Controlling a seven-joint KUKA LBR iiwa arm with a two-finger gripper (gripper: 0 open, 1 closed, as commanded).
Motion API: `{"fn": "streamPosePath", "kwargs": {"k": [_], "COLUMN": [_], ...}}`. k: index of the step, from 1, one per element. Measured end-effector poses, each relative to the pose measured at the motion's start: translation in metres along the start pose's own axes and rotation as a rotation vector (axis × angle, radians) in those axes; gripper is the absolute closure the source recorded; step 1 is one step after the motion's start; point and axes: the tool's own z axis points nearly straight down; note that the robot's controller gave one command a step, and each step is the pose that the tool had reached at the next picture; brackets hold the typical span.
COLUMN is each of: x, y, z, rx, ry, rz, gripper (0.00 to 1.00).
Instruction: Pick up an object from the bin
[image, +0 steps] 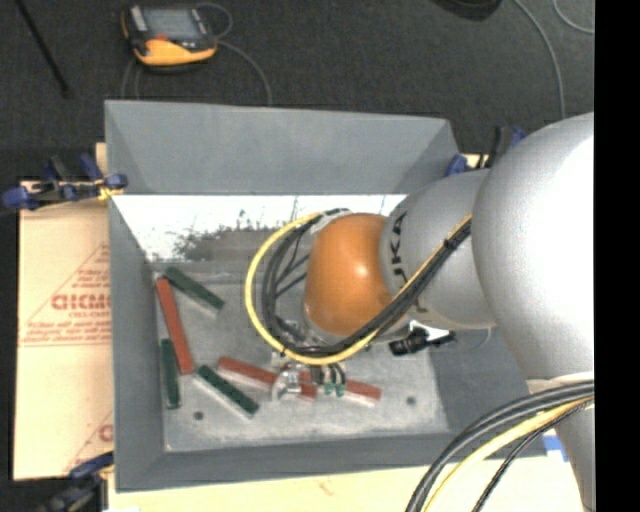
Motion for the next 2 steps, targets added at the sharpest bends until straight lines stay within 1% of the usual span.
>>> {"fn": "streamPosePath", "kwargs": {"k": [1,2], "x": [0.0,0.003], "y": [0.0,-0.047], "z": [0.0,-0.147], "rx": [0.0,0.003], "ry": [0.001,-0.007], "rz": [0.0,0.065], "gripper": [1.0,1.0]}}
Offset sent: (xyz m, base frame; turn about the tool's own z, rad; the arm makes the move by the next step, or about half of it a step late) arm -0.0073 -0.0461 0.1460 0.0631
